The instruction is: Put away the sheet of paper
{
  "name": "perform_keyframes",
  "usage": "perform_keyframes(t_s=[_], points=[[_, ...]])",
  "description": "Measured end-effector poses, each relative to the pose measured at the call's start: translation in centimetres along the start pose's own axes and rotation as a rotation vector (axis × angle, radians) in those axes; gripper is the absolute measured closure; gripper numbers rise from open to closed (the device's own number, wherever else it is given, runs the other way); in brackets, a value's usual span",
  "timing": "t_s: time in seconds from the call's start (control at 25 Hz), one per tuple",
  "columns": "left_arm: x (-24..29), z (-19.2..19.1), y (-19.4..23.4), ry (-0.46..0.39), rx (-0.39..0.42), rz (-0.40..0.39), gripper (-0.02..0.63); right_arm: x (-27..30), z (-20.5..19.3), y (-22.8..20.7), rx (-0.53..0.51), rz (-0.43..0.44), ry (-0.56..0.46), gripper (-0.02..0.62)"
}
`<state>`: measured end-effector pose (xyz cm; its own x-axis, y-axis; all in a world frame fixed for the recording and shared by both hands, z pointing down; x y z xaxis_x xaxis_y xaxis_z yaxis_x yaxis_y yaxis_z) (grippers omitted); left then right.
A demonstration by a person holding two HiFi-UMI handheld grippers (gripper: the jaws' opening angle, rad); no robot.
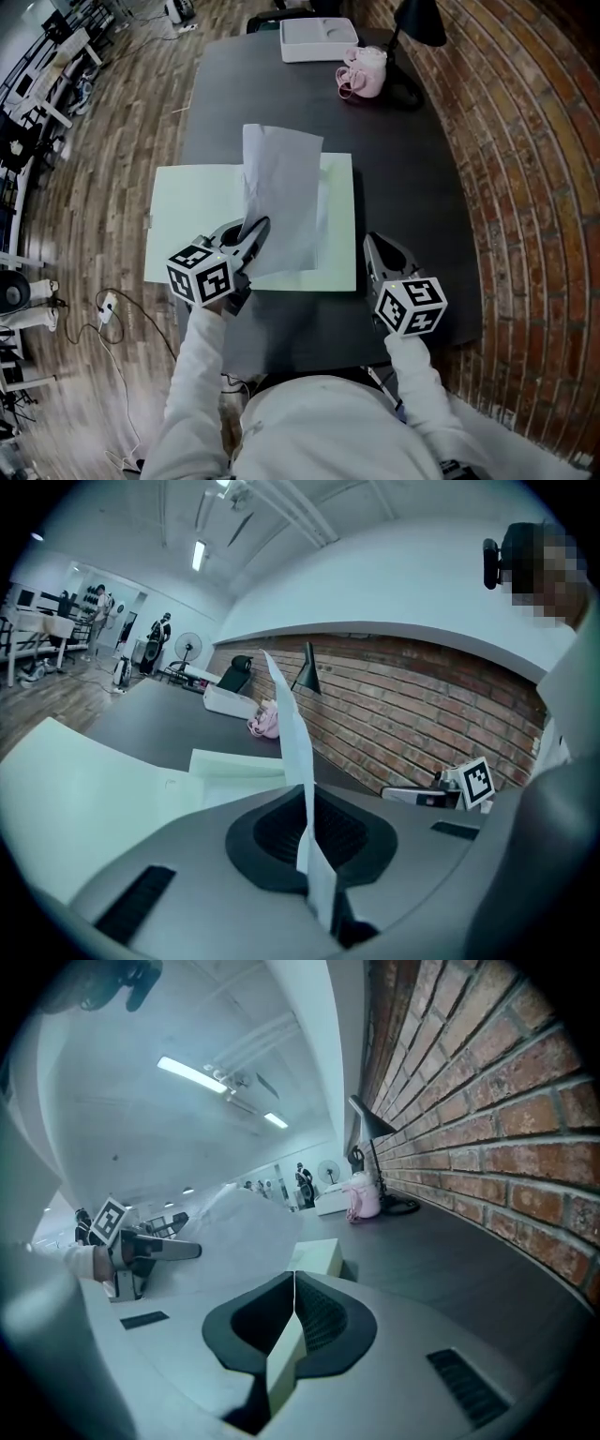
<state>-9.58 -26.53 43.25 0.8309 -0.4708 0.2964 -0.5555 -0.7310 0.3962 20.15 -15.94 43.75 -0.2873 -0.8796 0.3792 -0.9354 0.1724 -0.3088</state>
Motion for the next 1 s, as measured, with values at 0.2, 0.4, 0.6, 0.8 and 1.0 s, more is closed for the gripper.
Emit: perform_keyframes(t_s=[0.2, 0.4, 0.6, 0.8, 1.0], points=[[-0.3, -0.9, 0.8, 0.047, -0.011, -0.008, 0.589, 0.1, -0.1, 0.3, 0.002, 0.008, 0.0, 0.568], [-0.2, -1.6, 1.3, 0.077, 0.003, 0.015, 0.589, 0.0, -0.2, 0.6, -0.007, 0.018, 0.002, 0.568], [0.0, -2.3, 1.9, 0.111, -0.021, 0.027, 0.589, 0.2, 0.0, 0.7, -0.01, 0.024, 0.004, 0.568], [-0.3, -2.8, 2.5, 0.164, -0.062, 0.048, 0.589, 0.3, 0.1, 0.7, -0.009, 0.026, 0.004, 0.568], [-0.5, -3.8, 3.5, 0.216, -0.103, 0.096, 0.589, 0.7, 0.2, 0.8, -0.017, 0.043, 0.008, 0.568]])
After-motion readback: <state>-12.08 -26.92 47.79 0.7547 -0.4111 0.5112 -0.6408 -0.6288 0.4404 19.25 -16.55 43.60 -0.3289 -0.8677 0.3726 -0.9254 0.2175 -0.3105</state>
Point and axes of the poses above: the fingertips, and each gripper's own axes: x forward along the fingers, y to its left, z out of its top, the point moved 10 cm from there along -x, backward along the fingers, and after that the axes turned 3 degrees about x, right-handed, at the moved point
